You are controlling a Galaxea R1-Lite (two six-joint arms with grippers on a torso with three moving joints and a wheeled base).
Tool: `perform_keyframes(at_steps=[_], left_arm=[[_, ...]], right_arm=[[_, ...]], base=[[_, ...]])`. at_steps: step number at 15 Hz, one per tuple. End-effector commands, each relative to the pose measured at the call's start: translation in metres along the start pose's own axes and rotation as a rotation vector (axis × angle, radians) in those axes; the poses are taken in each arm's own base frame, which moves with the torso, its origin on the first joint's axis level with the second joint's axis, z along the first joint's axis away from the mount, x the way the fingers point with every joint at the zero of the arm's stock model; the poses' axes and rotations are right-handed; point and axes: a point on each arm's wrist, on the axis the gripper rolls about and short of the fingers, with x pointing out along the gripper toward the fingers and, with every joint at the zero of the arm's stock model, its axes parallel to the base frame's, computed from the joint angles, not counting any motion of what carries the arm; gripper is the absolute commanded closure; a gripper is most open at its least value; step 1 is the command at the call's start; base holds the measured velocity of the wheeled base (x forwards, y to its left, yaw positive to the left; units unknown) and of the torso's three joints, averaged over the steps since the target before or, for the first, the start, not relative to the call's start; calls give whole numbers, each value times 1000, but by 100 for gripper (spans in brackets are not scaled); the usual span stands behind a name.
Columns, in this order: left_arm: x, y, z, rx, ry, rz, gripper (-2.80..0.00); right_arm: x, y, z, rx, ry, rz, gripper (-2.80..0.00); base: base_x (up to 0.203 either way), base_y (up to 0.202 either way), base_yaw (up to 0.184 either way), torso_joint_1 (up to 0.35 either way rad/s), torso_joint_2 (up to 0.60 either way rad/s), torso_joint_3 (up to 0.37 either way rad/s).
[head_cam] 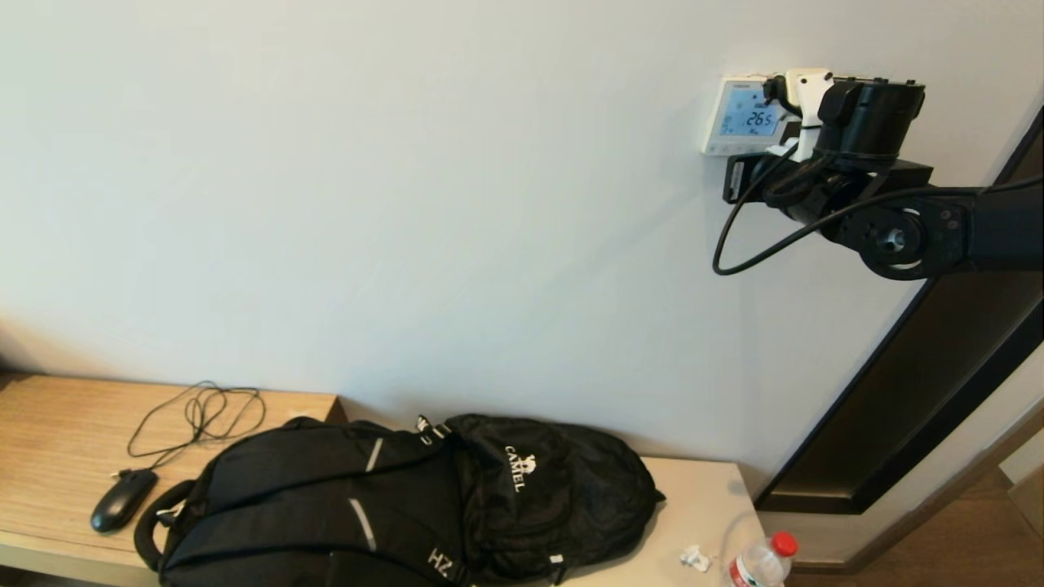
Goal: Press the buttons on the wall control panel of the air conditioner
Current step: Press the temperature increase button
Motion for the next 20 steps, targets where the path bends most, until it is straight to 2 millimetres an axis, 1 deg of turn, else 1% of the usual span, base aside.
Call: perform_keyframes(at_steps=[1, 4, 8, 11, 13, 15, 20], left_arm=[[0, 0, 0, -1, -2, -1, 0], [0, 0, 0, -1, -2, 1, 0], [0, 0, 0, -1, -2, -1, 0], [0, 0, 0, -1, -2, -1, 0], [0, 0, 0, -1, -2, 1, 0], [0, 0, 0, -1, -2, 0, 0], [0, 0, 0, -1, -2, 1, 0]], right_arm=[[0, 1, -1, 0, -2, 0, 0], [-5, 1, 0, 0, 2, 3, 0], [-17, 0, -2, 0, 4, 10, 0], [-17, 0, 1, 1, -5, 9, 0], [-15, -2, 2, 1, -8, 2, 0], [-8, -3, 2, 1, -14, -4, 0], [7, 3, -7, -1, -7, -3, 0]], base=[[0, 0, 0, 0, 0, 0], [0, 0, 0, 0, 0, 0], [0, 0, 0, 0, 0, 0], [0, 0, 0, 0, 0, 0], [0, 0, 0, 0, 0, 0], [0, 0, 0, 0, 0, 0], [0, 0, 0, 0, 0, 0]])
